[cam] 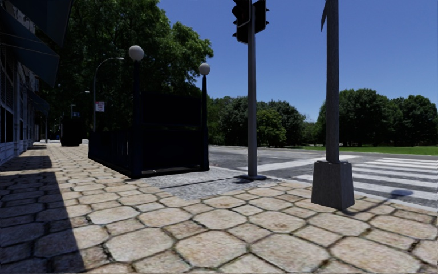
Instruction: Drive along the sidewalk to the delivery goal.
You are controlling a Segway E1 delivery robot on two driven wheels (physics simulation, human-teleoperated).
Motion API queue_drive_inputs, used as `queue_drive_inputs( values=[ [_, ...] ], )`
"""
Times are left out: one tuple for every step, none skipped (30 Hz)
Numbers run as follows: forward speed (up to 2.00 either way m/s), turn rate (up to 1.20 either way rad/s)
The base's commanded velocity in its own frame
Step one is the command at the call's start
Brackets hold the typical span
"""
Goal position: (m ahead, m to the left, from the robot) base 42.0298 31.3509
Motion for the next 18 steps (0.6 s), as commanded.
queue_drive_inputs(
  values=[
    [1.36,0.0],
    [1.42,0.12],
    [1.44,0.44],
    [1.45,0.93],
    [1.45,1.2],
    [1.45,1.2],
    [1.45,1.2],
    [1.45,1.2],
    [1.45,1.2],
    [1.35,1.2],
    [1.19,1.2],
    [0.92,1.2],
    [0.77,1.18],
    [0.71,0.76],
    [0.7,0.69],
    [0.7,0.69],
    [0.69,0.7],
    [0.69,1.2]
  ],
)
